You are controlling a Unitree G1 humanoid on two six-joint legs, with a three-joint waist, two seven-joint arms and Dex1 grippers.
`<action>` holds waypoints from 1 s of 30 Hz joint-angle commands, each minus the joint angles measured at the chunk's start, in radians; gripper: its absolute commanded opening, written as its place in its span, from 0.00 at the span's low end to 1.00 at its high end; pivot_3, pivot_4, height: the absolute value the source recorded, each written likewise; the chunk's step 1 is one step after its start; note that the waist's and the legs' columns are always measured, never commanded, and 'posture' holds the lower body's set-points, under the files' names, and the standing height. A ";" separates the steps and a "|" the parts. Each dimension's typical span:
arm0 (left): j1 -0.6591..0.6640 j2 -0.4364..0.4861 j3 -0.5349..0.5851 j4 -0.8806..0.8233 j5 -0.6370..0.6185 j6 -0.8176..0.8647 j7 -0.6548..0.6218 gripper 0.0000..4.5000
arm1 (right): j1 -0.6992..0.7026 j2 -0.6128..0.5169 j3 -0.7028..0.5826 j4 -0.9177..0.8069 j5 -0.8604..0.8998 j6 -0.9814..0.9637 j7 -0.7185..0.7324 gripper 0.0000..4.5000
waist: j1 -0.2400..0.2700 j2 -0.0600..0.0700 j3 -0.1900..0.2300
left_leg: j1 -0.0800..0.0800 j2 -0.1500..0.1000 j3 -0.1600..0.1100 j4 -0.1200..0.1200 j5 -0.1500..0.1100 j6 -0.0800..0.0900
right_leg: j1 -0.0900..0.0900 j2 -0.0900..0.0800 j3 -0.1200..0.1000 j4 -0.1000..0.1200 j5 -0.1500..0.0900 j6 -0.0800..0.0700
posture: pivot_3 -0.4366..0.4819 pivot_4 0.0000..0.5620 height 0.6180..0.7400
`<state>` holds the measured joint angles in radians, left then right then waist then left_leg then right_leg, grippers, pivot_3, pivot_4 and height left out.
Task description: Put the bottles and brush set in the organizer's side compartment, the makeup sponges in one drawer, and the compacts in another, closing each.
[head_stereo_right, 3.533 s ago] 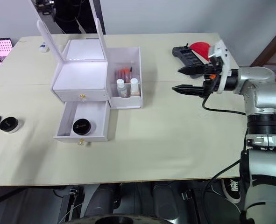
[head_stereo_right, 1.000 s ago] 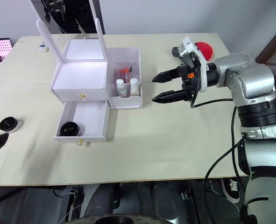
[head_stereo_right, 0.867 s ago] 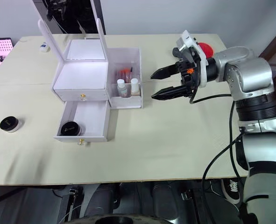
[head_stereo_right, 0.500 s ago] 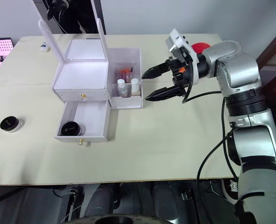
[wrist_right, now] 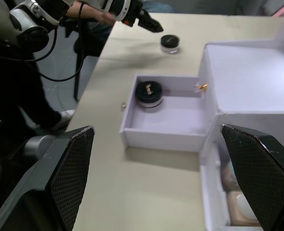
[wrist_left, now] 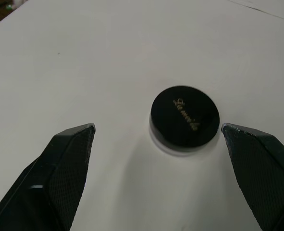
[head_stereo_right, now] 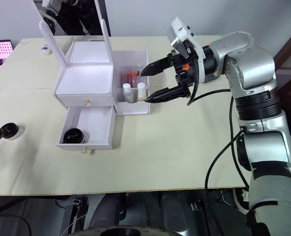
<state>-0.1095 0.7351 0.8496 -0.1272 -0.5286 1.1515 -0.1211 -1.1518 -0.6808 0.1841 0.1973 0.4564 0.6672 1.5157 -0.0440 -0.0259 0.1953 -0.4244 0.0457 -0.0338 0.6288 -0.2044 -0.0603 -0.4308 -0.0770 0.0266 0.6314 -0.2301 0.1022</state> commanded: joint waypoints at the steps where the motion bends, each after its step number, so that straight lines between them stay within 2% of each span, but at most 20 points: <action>1: -0.078 0.030 -0.045 0.107 0.042 0.009 0.025 0.99 | -0.031 -0.003 -0.049 -0.026 0.013 0.011 -0.040 1.00 | 0.000 0.000 0.000 | 0.000 0.000 0.000 0.000 0.000 0.000 | 0.000 0.000 0.000 0.000 0.000 0.000 | 0.48 0.27 1.00; 8: -0.224 0.031 -0.159 0.278 0.093 -0.067 0.010 0.99 | -0.035 -0.005 -0.058 -0.021 -0.012 0.002 -0.102 1.00 | 0.001 0.000 0.000 | 0.000 0.000 0.000 -0.001 0.000 0.000 | 0.000 0.000 0.000 0.000 0.001 0.002 | 0.48 0.27 1.00; 15: -0.277 0.021 -0.233 0.396 0.147 -0.141 0.015 0.99 | -0.043 -0.001 -0.064 -0.020 -0.009 -0.003 -0.127 1.00 | 0.000 0.000 0.000 | 0.000 0.000 0.000 -0.002 0.000 0.000 | 0.000 0.000 0.000 0.000 0.002 0.004 | 0.48 0.27 1.00; 18: -0.273 0.022 -0.243 0.427 0.163 -0.150 0.022 0.79 | -0.040 -0.005 -0.061 -0.019 -0.019 -0.014 -0.136 1.00 | 0.000 0.000 0.000 | 0.000 0.000 0.000 -0.002 0.000 0.000 | 0.000 0.000 0.000 0.000 0.002 0.004 | 0.48 0.27 1.00; 20: -0.275 0.022 -0.241 0.436 0.166 -0.152 0.021 0.60 | -0.040 -0.006 -0.057 -0.011 -0.032 -0.027 -0.144 1.00 | 0.001 0.000 0.000 | 0.000 0.000 0.000 -0.001 0.000 0.000 | 0.000 0.000 0.000 0.000 0.002 0.004 | 0.48 0.27 1.00; 22: -0.277 0.021 -0.240 0.438 0.172 -0.164 0.025 0.60 | -0.042 -0.003 -0.059 -0.006 -0.033 -0.028 -0.147 1.00 | 0.001 0.000 0.000 | 0.000 0.000 0.000 -0.001 0.000 0.000 | 0.000 0.000 0.000 0.000 0.002 0.004 | 0.48 0.27 1.00; 25: -0.255 0.033 -0.229 0.385 0.176 -0.186 0.020 0.60 | -0.043 0.000 -0.060 -0.003 -0.035 -0.030 -0.145 1.00 | 0.000 0.000 0.000 | 0.001 0.000 0.000 -0.002 0.000 0.000 | 0.000 0.000 0.000 0.000 0.002 0.004 | 0.48 0.27 1.00; 28: -0.146 0.066 -0.224 0.239 0.201 -0.262 -0.026 0.60 | -0.044 -0.005 -0.056 -0.002 -0.041 -0.035 -0.137 1.00 | -0.006 0.000 0.000 | 0.000 0.000 0.000 -0.002 0.000 0.000 | 0.000 0.000 0.000 0.000 0.002 0.004 | 0.48 0.27 1.00; 30: -0.032 0.093 -0.215 0.100 0.199 -0.329 -0.117 0.60 | -0.046 -0.010 -0.055 -0.001 -0.041 -0.032 -0.130 1.00 | -0.007 0.000 0.000 | -0.001 0.000 0.001 -0.003 0.000 0.000 | -0.002 0.000 0.000 -0.001 0.002 0.004 | 0.48 0.27 1.00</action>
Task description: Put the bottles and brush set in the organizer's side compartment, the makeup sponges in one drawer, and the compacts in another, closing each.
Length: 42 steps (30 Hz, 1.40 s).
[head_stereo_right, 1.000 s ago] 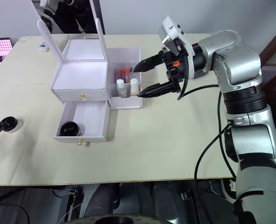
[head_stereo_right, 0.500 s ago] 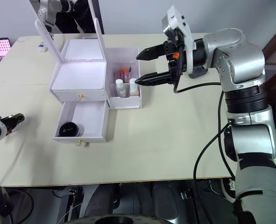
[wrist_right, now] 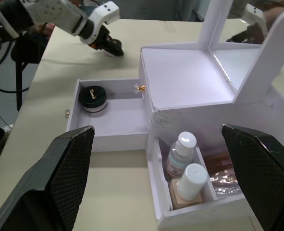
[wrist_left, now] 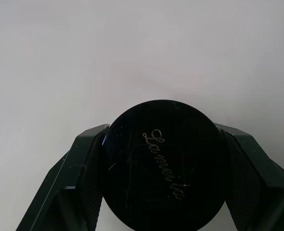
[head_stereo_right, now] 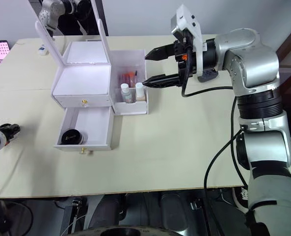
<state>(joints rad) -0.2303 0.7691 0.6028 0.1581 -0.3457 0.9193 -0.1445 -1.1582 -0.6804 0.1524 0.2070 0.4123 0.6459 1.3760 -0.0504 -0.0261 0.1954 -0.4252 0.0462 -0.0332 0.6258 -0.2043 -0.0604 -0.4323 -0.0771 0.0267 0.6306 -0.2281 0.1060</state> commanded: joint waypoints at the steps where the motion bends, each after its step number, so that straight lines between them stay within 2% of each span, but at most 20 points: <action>1: 0.133 0.070 0.035 -0.237 0.014 -0.131 -0.133 0.60 | -0.041 -0.012 -0.023 -0.009 0.003 -0.010 0.013 1.00 | 0.004 0.000 0.000 | -0.001 0.000 0.000 -0.001 0.000 0.000 | -0.002 0.000 0.000 0.000 0.000 0.000 | 0.48 0.27 1.00; 3: 0.205 0.081 0.075 -0.350 -0.058 -0.113 -0.233 0.60 | -0.043 -0.016 -0.020 -0.010 0.004 -0.006 0.024 1.00 | 0.011 0.000 0.000 | -0.001 0.000 0.001 -0.002 0.000 0.000 | -0.002 -0.001 0.000 0.000 -0.001 -0.003 | 0.48 0.27 1.00; 6: 0.279 0.123 0.142 -0.572 -0.283 0.005 -0.445 0.60 | -0.046 -0.020 -0.010 -0.002 0.000 -0.007 0.049 1.00 | 0.015 0.001 0.000 | -0.001 0.000 0.001 -0.001 0.000 -0.001 | -0.002 -0.002 0.000 0.000 -0.002 -0.004 | 0.48 0.27 1.00; 9: 0.313 0.203 0.086 -0.713 -0.362 0.032 -0.561 0.60 | -0.052 -0.012 -0.006 0.011 -0.007 -0.013 0.056 1.00 | 0.013 0.001 0.001 | -0.002 0.000 0.002 0.001 0.000 -0.001 | -0.001 -0.003 0.000 -0.002 -0.002 -0.005 | 0.48 0.27 1.00; 11: 0.275 0.232 0.022 -0.744 -0.406 0.056 -0.580 0.60 | -0.058 -0.005 -0.003 0.017 -0.011 -0.014 0.055 1.00 | 0.008 0.003 0.001 | -0.001 0.000 0.003 0.001 0.000 -0.001 | -0.001 -0.003 0.000 -0.002 -0.002 -0.005 | 0.48 0.27 1.00; 12: 0.231 0.245 -0.045 -0.757 -0.417 0.057 -0.583 0.60 | -0.057 -0.003 -0.002 0.016 -0.011 -0.014 0.055 1.00 | 0.007 0.004 0.001 | -0.001 0.000 0.003 0.001 0.000 -0.001 | -0.001 -0.003 0.000 -0.001 -0.002 -0.005 | 0.48 0.27 1.00; 16: 0.075 0.275 -0.309 -0.723 -0.354 0.014 -0.617 0.60 | -0.046 -0.011 -0.010 -0.011 -0.002 0.008 0.051 1.00 | 0.007 0.004 0.002 | 0.000 0.000 0.002 0.001 0.001 0.000 | -0.001 -0.001 0.000 0.000 -0.002 -0.004 | 0.48 0.27 1.00; 20: -0.032 0.274 -0.477 -0.633 -0.263 -0.051 -0.661 0.60 | -0.025 -0.029 -0.024 -0.043 0.002 0.030 0.033 1.00 | 0.004 0.004 0.002 | -0.001 0.000 0.002 0.000 0.001 0.000 | -0.001 0.000 0.001 0.000 -0.002 -0.003 | 0.48 0.27 1.00; 24: -0.105 0.254 -0.599 -0.554 -0.188 -0.101 -0.706 0.60 | 0.006 -0.057 -0.045 -0.101 0.015 0.070 0.011 1.00 | 0.007 0.004 0.002 | -0.001 0.001 0.002 0.001 0.001 0.000 | -0.001 0.000 0.001 0.001 -0.002 -0.004 | 0.48 0.27 1.00; 29: -0.146 0.232 -0.666 -0.500 -0.143 -0.137 -0.753 0.60 | 0.038 -0.081 -0.069 -0.154 0.034 0.105 -0.024 1.00 | 0.008 0.004 0.002 | -0.001 0.001 0.002 0.001 0.001 0.000 | -0.001 0.000 0.001 0.000 -0.002 -0.004 | 0.48 0.27 1.00; 35: -0.152 0.220 -0.685 -0.473 -0.103 -0.163 -0.776 0.60 | 0.052 -0.087 -0.078 -0.178 0.048 0.117 -0.049 1.00 | 0.007 0.004 0.002 | -0.001 0.001 0.002 0.001 0.001 0.000 | -0.001 0.000 0.001 0.001 -0.002 -0.004 | 0.48 0.27 1.00; 37: -0.156 0.206 -0.691 -0.476 -0.100 -0.161 -0.778 0.84 | 0.051 -0.084 -0.074 -0.174 0.049 0.113 -0.055 1.00 | 0.007 0.004 0.002 | -0.001 0.001 0.002 0.001 0.001 0.000 | -0.001 0.000 0.001 0.001 -0.002 -0.004 | 0.48 0.27 1.00; 39: -0.162 0.190 -0.691 -0.477 -0.097 -0.153 -0.774 0.99 | 0.045 -0.079 -0.070 -0.166 0.050 0.108 -0.058 1.00 | 0.008 0.004 0.002 | -0.001 0.001 0.002 0.002 0.001 0.000 | -0.001 0.000 0.001 0.001 -0.002 -0.004 | 0.48 0.27 1.00; 42: -0.164 0.182 -0.663 -0.475 -0.097 -0.142 -0.762 0.99 | 0.039 -0.075 -0.063 -0.159 0.054 0.101 -0.052 1.00 | 0.008 0.004 0.002 | -0.001 0.001 0.002 0.002 0.001 0.000 | -0.001 0.000 0.001 0.001 -0.002 -0.004 | 0.48 0.27 1.00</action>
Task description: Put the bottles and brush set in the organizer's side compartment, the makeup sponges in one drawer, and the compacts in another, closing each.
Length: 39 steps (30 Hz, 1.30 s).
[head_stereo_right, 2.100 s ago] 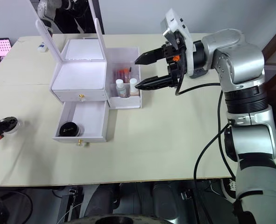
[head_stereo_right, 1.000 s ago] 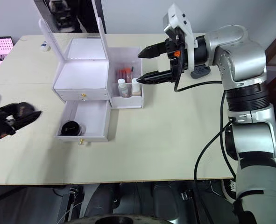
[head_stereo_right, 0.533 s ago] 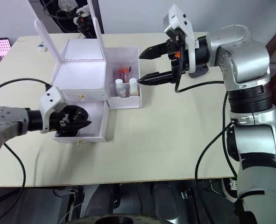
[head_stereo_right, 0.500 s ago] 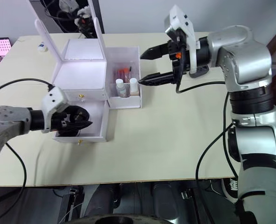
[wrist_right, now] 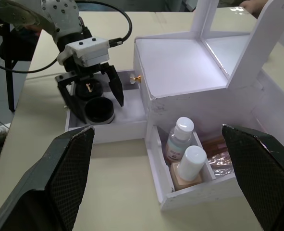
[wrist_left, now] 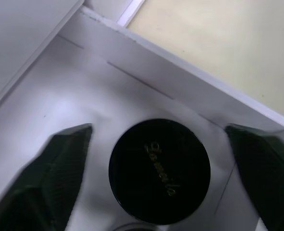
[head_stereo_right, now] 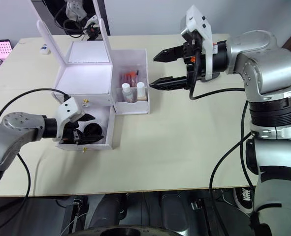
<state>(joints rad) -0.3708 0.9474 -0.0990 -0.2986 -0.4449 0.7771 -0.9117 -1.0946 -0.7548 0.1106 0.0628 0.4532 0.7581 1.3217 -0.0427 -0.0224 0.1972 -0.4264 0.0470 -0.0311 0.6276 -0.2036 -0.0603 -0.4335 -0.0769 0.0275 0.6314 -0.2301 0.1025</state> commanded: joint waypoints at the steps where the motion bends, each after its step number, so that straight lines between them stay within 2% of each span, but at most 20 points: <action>1: -0.020 0.010 0.066 -0.023 -0.008 0.008 0.006 0.99 | -0.026 0.000 -0.021 -0.012 0.016 -0.011 0.005 1.00 | 0.000 0.000 0.000 | 0.000 0.000 0.000 0.000 0.000 0.000 | 0.000 0.000 0.000 0.000 0.000 0.000 | 0.48 0.27 1.00; 6: 0.022 0.042 0.229 -0.083 -0.091 0.074 0.002 0.99 | -0.026 -0.010 -0.013 0.002 0.020 -0.013 0.039 1.00 | -0.003 0.000 0.000 | 0.000 0.000 0.000 0.000 0.000 0.000 | 0.000 0.000 0.000 0.000 0.000 0.000 | 0.48 0.27 1.00; 8: 0.074 0.024 0.371 -0.145 -0.144 0.062 0.009 0.99 | -0.013 -0.022 -0.020 0.007 0.038 -0.018 0.085 1.00 | -0.002 0.000 0.000 | 0.000 0.000 0.000 -0.001 0.000 0.000 | 0.000 0.000 0.000 0.000 0.000 0.000 | 0.48 0.27 1.00; 12: 0.177 -0.053 0.670 -0.275 -0.321 0.159 0.079 0.99 | 0.084 -0.091 -0.039 -0.009 0.114 -0.010 0.246 1.00 | 0.003 -0.001 0.000 | 0.000 0.001 0.000 -0.001 0.000 0.000 | 0.000 0.000 0.000 -0.001 0.000 0.001 | 0.48 0.27 1.00; 15: 0.354 -0.111 0.813 -0.399 -0.283 0.152 0.150 0.99 | 0.175 -0.120 -0.041 -0.011 0.126 -0.054 0.292 1.00 | 0.002 -0.001 0.000 | 0.001 0.000 0.000 0.000 -0.001 0.001 | 0.003 -0.001 0.000 -0.002 -0.001 0.002 | 0.48 0.27 1.00; 18: 0.596 -0.243 0.928 -0.459 -0.253 0.066 0.140 0.99 | 0.225 -0.100 -0.039 0.013 0.112 -0.100 0.282 1.00 | -0.008 0.000 0.000 | 0.002 0.000 0.001 0.002 -0.001 0.001 | 0.003 -0.001 0.000 -0.001 0.000 0.000 | 0.48 0.27 1.00; 22: 0.873 -0.408 0.969 -0.539 -0.314 -0.029 0.068 0.99 | 0.262 -0.089 -0.022 -0.032 0.133 -0.100 0.287 1.00 | -0.015 -0.001 0.000 | 0.006 0.001 0.002 0.001 -0.001 0.001 | 0.005 0.000 0.000 -0.001 -0.001 -0.001 | 0.48 0.27 1.00; 25: 0.994 -0.484 0.895 -0.546 -0.247 -0.131 0.057 0.99 | 0.262 -0.068 -0.011 -0.036 0.118 -0.111 0.278 1.00 | -0.004 -0.001 0.000 | 0.006 0.001 0.002 0.003 -0.001 0.000 | 0.005 -0.001 0.000 -0.002 -0.001 -0.001 | 0.48 0.27 1.00; 26: 1.029 -0.496 0.858 -0.540 -0.208 -0.170 0.050 0.88 | 0.262 -0.068 -0.006 -0.037 0.110 -0.113 0.277 1.00 | 0.000 -0.001 0.000 | 0.006 0.001 0.002 0.003 -0.001 0.000 | 0.005 -0.001 0.000 -0.002 -0.001 -0.001 | 0.48 0.27 1.00; 27: 1.045 -0.516 0.823 -0.525 -0.177 -0.205 0.061 0.81 | 0.262 -0.067 -0.002 -0.040 0.105 -0.114 0.274 1.00 | 0.001 -0.001 0.000 | 0.006 0.001 0.002 0.004 -0.001 0.000 | 0.005 -0.001 0.000 -0.003 -0.001 -0.001 | 0.48 0.27 1.00; 29: 1.055 -0.540 0.762 -0.495 -0.129 -0.263 0.083 0.59 | 0.263 -0.068 -0.001 -0.048 0.101 -0.109 0.264 1.00 | 0.001 0.000 -0.001 | 0.006 0.000 0.002 0.004 -0.002 0.000 | 0.004 -0.002 0.000 -0.006 -0.001 -0.001 | 0.48 0.27 1.00; 31: 1.027 -0.554 0.717 -0.463 -0.083 -0.305 0.127 0.36 | 0.260 -0.068 -0.001 -0.055 0.097 -0.106 0.254 1.00 | -0.001 0.000 -0.001 | 0.005 0.001 0.002 0.003 -0.002 0.000 | 0.005 -0.002 0.000 -0.012 0.000 -0.001 | 0.48 0.27 1.00; 32: 1.012 -0.557 0.704 -0.451 -0.071 -0.318 0.147 0.21 | 0.258 -0.067 0.001 -0.056 0.095 -0.104 0.250 1.00 | -0.001 0.000 -0.001 | 0.003 0.001 0.002 0.003 -0.002 0.000 | 0.005 -0.002 0.000 -0.014 0.001 -0.003 | 0.48 0.27 1.00; 34: 0.947 -0.565 0.621 -0.426 -0.027 -0.338 0.198 0.02 | 0.257 -0.062 0.005 -0.061 0.087 -0.101 0.232 1.00 | 0.000 0.000 -0.001 | 0.000 0.000 0.003 0.003 -0.001 0.000 | 0.007 -0.003 0.000 -0.014 0.001 -0.004 | 0.48 0.27 1.00; 39: 0.912 -0.569 0.499 -0.349 0.051 -0.398 0.240 0.01 | 0.253 -0.070 0.003 -0.078 0.082 -0.087 0.209 1.00 | -0.002 0.000 -0.001 | 0.000 0.000 0.003 0.002 -0.001 0.000 | 0.006 -0.002 0.000 -0.012 0.002 -0.004 | 0.48 0.27 1.00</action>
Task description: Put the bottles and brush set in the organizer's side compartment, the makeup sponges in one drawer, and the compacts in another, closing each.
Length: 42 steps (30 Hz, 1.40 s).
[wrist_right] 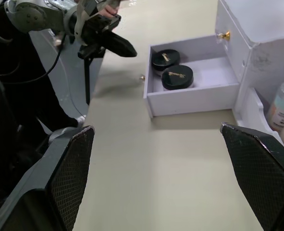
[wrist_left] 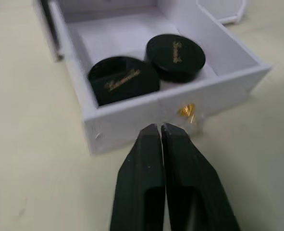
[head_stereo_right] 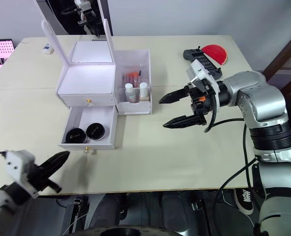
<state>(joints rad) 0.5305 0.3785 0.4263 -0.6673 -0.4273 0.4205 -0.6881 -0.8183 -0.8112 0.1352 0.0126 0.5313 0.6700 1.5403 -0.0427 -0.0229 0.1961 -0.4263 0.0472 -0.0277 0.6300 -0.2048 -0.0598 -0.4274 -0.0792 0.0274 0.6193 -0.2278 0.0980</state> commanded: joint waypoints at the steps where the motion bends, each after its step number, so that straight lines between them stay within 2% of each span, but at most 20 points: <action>1: 0.007 0.003 -0.044 0.035 0.038 -0.044 0.020 0.01 | -0.026 -0.016 -0.021 -0.029 0.001 0.003 -0.016 1.00 | -0.002 0.000 0.000 | 0.000 0.000 0.000 -0.001 0.000 0.000 | -0.001 0.000 0.000 0.001 0.000 0.000 | 0.48 0.27 1.00; 7: -0.086 0.017 -0.124 0.110 0.060 -0.045 0.057 0.01 | -0.032 -0.014 -0.015 -0.032 -0.007 0.010 -0.038 1.00 | 0.003 0.000 0.000 | 0.001 0.001 -0.001 0.001 0.000 0.000 | -0.002 0.001 0.000 0.006 0.000 0.001 | 0.48 0.27 1.00; 16: -0.288 0.054 -0.159 0.148 0.060 0.001 0.126 0.01 | -0.048 -0.023 -0.016 -0.050 0.012 0.076 -0.064 1.00 | 0.007 0.000 0.000 | 0.001 0.001 -0.001 0.001 0.000 0.001 | -0.002 0.001 0.000 0.009 -0.001 0.002 | 0.48 0.27 1.00; 23: -0.444 0.082 -0.172 0.264 0.080 0.024 0.163 0.01 | -0.050 -0.023 -0.028 -0.056 0.009 0.080 -0.089 1.00 | 0.007 0.000 0.000 | 0.002 0.001 -0.002 0.001 0.000 0.001 | -0.002 0.002 0.000 0.011 -0.001 0.003 | 0.48 0.27 1.00; 31: -0.606 0.085 -0.226 0.461 0.133 -0.035 0.172 0.01 | -0.040 -0.018 -0.034 -0.054 0.001 0.085 -0.150 1.00 | 0.010 0.000 0.000 | 0.002 0.001 -0.002 0.001 0.000 0.001 | -0.002 0.002 0.000 0.011 -0.001 0.003 | 0.48 0.27 1.00; 42: -0.727 0.060 -0.284 0.643 0.166 -0.166 0.141 0.01 | -0.002 -0.052 -0.069 -0.101 0.014 0.086 -0.199 1.00 | 0.032 0.000 0.000 | 0.002 0.001 -0.002 0.001 0.000 0.001 | -0.002 0.002 -0.001 0.011 -0.001 0.003 | 0.48 0.27 1.00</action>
<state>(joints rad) -0.1709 0.4383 0.1461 -0.0129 -0.2673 0.2909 -0.5440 -0.8198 -0.8465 0.1028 -0.0535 0.5322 0.7596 1.3483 -0.0110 -0.0227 0.1961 -0.4244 0.0477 -0.0296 0.6315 -0.2045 -0.0590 -0.4292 -0.0773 0.0268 0.6301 -0.2291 0.1011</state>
